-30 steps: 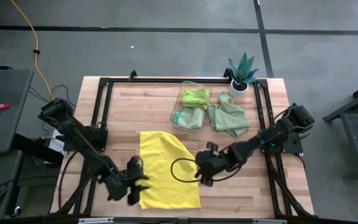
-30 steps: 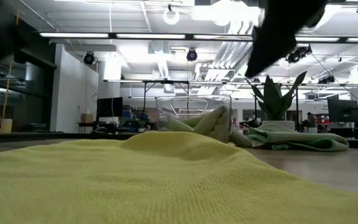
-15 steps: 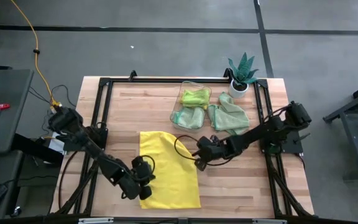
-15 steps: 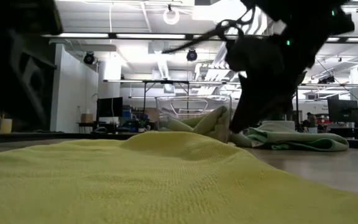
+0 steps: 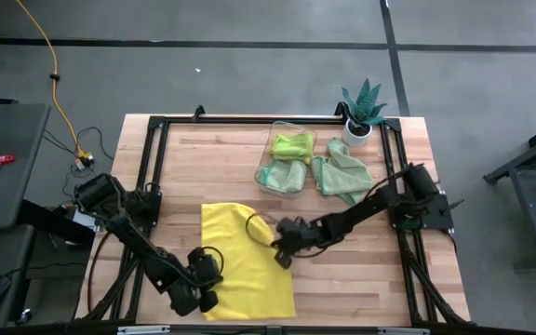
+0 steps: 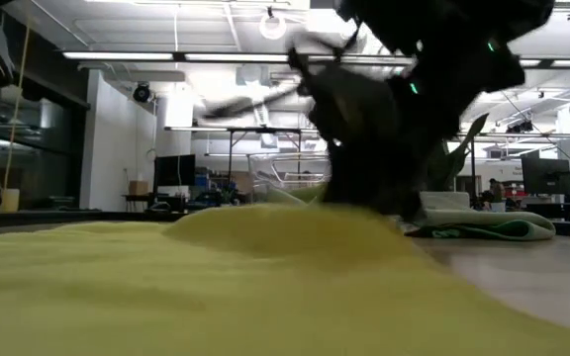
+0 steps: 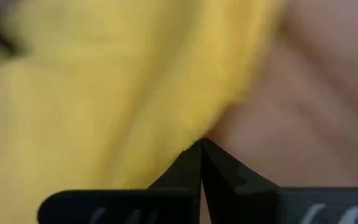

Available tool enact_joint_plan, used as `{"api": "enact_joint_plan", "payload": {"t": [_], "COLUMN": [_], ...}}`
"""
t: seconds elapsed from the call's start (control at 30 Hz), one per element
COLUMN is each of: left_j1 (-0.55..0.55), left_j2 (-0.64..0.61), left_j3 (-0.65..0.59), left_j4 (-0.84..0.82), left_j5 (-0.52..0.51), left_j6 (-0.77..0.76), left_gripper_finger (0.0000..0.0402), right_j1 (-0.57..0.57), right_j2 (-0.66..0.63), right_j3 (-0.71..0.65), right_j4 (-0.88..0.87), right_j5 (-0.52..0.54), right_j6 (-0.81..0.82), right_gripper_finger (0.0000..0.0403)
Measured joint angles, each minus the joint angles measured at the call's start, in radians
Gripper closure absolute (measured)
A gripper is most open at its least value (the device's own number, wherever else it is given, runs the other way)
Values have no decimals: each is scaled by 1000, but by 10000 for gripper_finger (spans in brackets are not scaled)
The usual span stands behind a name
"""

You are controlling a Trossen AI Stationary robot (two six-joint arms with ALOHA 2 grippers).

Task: Fold microfiber towels
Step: Fold the yellow towel

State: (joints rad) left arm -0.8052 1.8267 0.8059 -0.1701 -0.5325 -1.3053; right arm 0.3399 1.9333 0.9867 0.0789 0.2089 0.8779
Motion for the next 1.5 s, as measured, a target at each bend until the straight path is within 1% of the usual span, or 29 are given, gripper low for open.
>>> {"api": "enact_joint_plan", "payload": {"t": [0.07,0.17,0.3,0.47,0.5,0.53,0.6,0.67,0.73,0.83,0.93,1.0,1.07,1.13,1.23,1.3,1.4,1.5], "left_j1": [-2,-1,-1,0,1,1,0,-1,-1,-1,-1,-1,0,1,1,1,1,1], "left_j2": [-3,-3,-3,-3,-3,-3,-3,-3,-3,-3,-3,-2,0,1,2,2,2,2], "left_j3": [0,0,-1,-4,-4,-4,-5,-5,-6,-6,-7,-8,-8,-8,-8,-8,-8,-7], "left_j4": [-10,-17,-13,-2,-2,-1,2,6,9,12,18,24,36,40,44,46,47,54], "left_j5": [3,5,-3,-9,-7,-7,-7,-8,-8,-8,-13,-18,-28,-32,-36,-36,-33,-33], "left_j6": [-1,-1,2,46,51,53,52,52,52,52,52,52,52,52,52,52,52,52], "left_gripper_finger": [401,401,401,401,401,401,401,401,401,401,401,401,401,401,401,401,401,401], "right_j1": [16,35,28,7,6,2,0,-5,-8,9,33,47,57,68,81,89,88,83], "right_j2": [15,15,35,138,153,158,155,145,130,65,-23,-97,-173,-213,-221,-198,-124,-40], "right_j3": [52,129,235,379,412,444,506,534,533,464,302,176,52,-52,-157,-185,-182,-119], "right_j4": [15,20,28,-15,-63,-138,-319,-471,-564,-603,-536,-425,-254,-93,94,192,232,247], "right_j5": [-30,-21,-16,-157,-167,-153,-65,19,41,28,19,19,19,25,31,55,79,109], "right_j6": [-45,-121,-212,-343,-382,-406,-416,-436,-486,-503,-448,-368,-282,-231,-230,-251,-278,-338], "right_gripper_finger": [402,403,403,403,403,403,403,403,403,403,403,402,402,402,397,381,335,278]}}
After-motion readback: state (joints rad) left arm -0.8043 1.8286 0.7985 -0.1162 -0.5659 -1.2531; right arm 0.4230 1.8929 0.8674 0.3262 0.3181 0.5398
